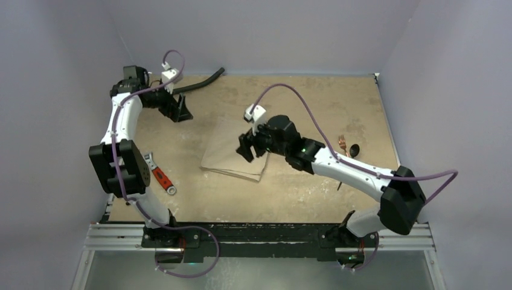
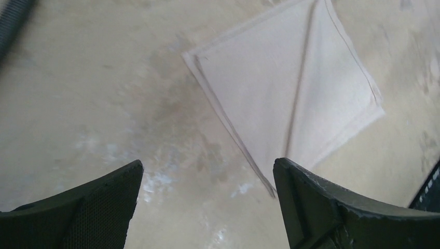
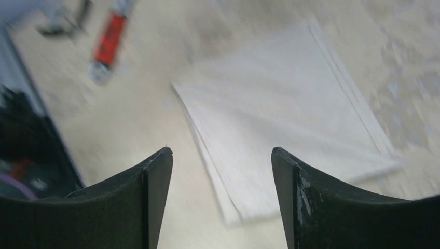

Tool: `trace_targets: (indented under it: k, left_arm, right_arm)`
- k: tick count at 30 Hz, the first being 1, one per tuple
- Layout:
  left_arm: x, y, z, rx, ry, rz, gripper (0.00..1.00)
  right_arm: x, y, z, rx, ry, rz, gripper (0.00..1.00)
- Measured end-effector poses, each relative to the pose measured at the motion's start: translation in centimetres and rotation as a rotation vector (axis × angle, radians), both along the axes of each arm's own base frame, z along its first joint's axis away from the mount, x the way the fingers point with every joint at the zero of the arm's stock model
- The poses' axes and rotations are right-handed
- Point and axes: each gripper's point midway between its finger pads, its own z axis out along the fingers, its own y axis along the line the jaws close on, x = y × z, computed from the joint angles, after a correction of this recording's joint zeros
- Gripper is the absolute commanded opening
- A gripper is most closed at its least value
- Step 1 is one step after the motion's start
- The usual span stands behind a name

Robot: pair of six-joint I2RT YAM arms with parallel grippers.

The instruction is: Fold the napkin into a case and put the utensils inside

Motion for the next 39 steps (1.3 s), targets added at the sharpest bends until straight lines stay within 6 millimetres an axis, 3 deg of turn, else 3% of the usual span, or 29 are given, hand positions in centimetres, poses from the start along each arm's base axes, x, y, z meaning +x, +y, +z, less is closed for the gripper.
trace_targets:
  k: [5, 8, 12, 19, 26, 33, 39]
  left_arm:
    - [-5.7, -2.7, -5.7, 0.092, 0.043, -0.18, 0.97]
    - [-9.5, -5.0, -9.2, 0.162, 0.062, -0.336, 0.97]
    - [-12.8, -6.1, -11.3, 0.227, 0.014, -0.505, 0.97]
    - [-14.4, -5.5, -12.7, 0.317, -0.137, -0.692, 0.95]
    - [-16.5, -5.5, -15.9, 0.335, -0.2, -0.769, 0.88]
    - [-16.5, -5.6, -16.5, 0.384, -0.321, -0.814, 0.84]
    - [-16.7, -5.9, -17.2, 0.434, -0.396, -0.891, 0.75]
  right_arm:
    - [-1.7, -5.2, -7.3, -0.256, -0.043, 0.021, 0.81]
    - [-2.2, -6.3, -9.0, -0.349, -0.075, 0.077, 0.81]
    - [-2.3, -6.4, -9.4, -0.408, -0.148, 0.156, 0.81]
    - [-3.2, -6.3, -12.1, -0.495, -0.194, 0.281, 0.81]
    - [-4.6, -6.9, -14.9, -0.512, -0.2, 0.325, 0.81]
    - [-4.4, -5.7, -14.5, -0.447, -0.238, 0.323, 0.81]
    - [-4.3, -6.0, -14.9, -0.464, -0.257, 0.329, 0.8]
